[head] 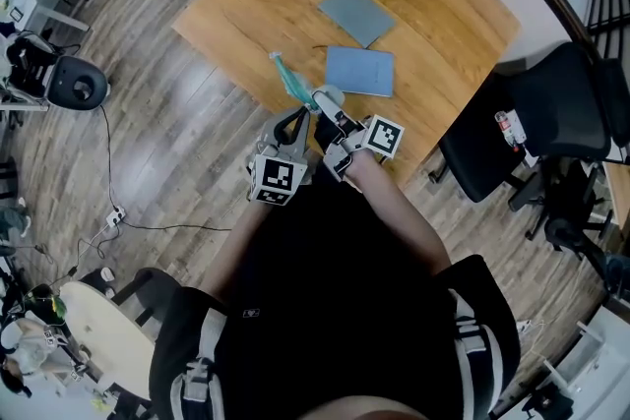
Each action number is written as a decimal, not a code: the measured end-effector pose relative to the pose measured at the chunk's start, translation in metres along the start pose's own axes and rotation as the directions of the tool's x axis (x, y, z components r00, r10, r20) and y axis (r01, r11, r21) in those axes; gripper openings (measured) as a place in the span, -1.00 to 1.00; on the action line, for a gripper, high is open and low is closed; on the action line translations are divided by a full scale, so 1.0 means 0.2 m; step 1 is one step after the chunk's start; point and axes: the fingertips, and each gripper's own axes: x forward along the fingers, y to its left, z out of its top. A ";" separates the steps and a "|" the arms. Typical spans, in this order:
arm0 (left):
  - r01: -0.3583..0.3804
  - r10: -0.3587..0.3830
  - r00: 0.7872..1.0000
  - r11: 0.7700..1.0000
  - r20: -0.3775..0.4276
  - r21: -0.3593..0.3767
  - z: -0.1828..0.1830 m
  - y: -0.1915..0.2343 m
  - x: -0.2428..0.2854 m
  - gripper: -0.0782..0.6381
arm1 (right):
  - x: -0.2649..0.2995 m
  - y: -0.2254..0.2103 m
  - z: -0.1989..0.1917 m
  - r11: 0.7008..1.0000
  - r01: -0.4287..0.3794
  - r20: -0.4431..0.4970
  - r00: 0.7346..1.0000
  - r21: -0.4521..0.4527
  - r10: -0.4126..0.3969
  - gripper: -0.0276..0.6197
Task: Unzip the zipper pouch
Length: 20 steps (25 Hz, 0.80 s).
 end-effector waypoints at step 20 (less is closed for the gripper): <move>-0.043 0.043 0.999 0.999 0.010 -0.032 0.04 0.02 -0.02 -0.77 | 0.00 0.05 0.00 0.982 0.031 -0.010 0.999 -0.189 -0.033 -0.88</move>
